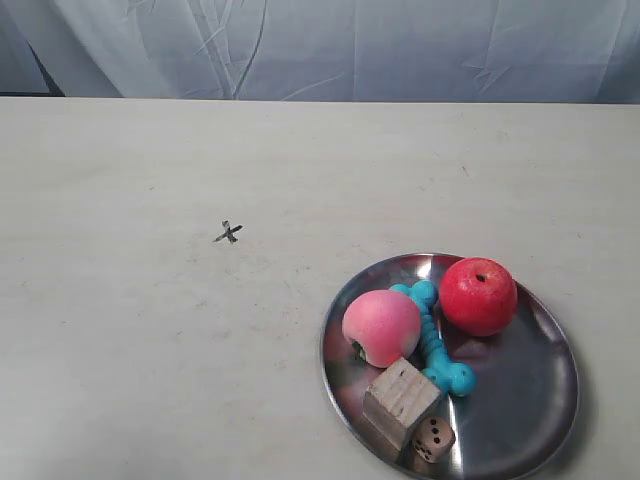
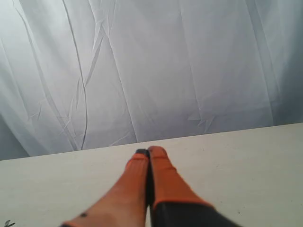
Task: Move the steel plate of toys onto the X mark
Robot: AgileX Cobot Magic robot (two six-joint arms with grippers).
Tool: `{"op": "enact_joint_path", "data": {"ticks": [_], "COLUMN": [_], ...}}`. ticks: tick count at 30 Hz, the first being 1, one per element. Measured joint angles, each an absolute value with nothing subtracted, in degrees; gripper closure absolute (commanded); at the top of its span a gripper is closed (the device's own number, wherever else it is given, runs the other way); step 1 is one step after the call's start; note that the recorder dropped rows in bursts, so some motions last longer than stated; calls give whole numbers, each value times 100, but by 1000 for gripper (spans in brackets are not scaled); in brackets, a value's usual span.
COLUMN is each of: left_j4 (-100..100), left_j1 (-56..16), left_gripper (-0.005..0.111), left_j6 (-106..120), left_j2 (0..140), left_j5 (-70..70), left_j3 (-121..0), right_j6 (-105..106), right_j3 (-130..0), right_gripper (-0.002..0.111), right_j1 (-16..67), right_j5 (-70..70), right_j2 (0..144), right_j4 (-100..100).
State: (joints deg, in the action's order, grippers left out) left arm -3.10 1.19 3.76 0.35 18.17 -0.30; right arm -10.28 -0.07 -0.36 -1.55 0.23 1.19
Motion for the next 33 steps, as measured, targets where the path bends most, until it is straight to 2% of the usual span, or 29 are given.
{"op": "enact_joint_path", "data": {"ticks": [22,26,31,33], "left_j4": [218,254,486,798], "left_j1": [119,119,119,119], "left_gripper": [107,107,107,107], "left_j6": [376,376,376,376], "left_j2": [35,35,35,35], "left_j5": [1817,1817,1817,1785], "left_j3": [-30,-30,-30,-30], "right_j6": [-1068,-1423,-1750,-1777], "right_j3": [-7,-7,-7,-7], "right_gripper": [108,108,108,108], "right_j1": [-36,-36,-36,-36], "right_j5": [144,154,166,255], "right_j2": [23,23,23,23], "right_j4": [323,1441,4285,4654]}}
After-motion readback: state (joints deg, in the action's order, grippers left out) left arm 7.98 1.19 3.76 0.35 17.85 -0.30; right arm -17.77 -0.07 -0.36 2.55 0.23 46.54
